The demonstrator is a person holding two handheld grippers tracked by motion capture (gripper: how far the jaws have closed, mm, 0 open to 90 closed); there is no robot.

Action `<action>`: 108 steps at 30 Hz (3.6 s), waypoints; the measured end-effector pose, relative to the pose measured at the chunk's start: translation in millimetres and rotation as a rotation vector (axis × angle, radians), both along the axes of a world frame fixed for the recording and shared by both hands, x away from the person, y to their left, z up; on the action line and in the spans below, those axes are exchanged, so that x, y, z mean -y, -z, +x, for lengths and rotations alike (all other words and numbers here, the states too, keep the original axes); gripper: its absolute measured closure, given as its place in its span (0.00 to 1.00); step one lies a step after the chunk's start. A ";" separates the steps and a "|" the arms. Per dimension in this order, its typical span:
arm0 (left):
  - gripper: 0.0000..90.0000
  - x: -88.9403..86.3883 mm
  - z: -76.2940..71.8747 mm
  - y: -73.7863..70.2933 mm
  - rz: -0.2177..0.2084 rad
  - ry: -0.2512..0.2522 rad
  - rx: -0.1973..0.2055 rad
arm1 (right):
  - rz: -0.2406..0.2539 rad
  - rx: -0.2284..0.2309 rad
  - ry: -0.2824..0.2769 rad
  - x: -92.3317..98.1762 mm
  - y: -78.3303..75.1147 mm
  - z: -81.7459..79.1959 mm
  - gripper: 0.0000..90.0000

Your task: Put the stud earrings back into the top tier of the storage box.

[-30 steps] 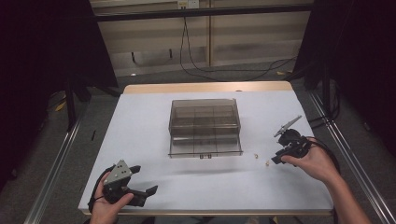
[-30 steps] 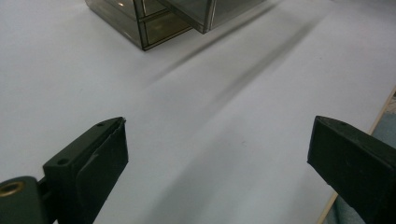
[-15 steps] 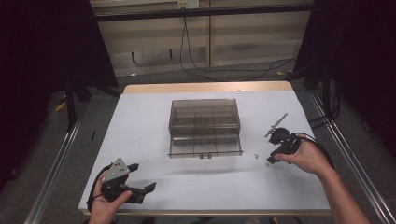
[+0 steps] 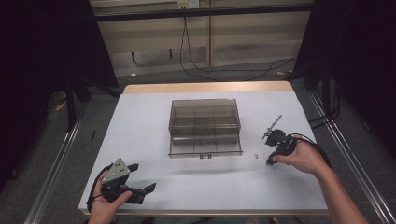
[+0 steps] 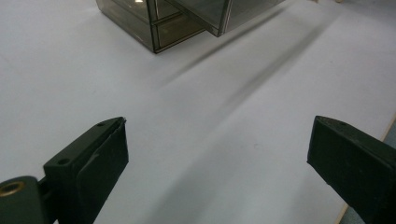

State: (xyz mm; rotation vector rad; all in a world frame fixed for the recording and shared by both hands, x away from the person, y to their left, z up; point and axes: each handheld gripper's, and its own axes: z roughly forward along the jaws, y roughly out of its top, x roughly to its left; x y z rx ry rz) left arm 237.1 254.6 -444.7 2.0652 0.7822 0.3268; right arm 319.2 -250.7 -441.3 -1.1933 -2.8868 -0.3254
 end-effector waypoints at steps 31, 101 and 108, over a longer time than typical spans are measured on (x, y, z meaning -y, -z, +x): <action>0.04 0.0 1.0 0.2 -0.009 0.030 0.008 | 0.048 -0.026 -0.013 -2.7 -1.9 -0.1 0.95; 0.03 -1.1 -0.2 -0.6 0.005 0.027 -0.004 | 0.326 0.211 -0.218 -69.9 -107.0 8.7 0.95; 0.03 0.0 -1.4 -1.5 0.011 0.039 -0.001 | 0.303 0.201 -0.270 -96.7 -106.5 16.5 0.95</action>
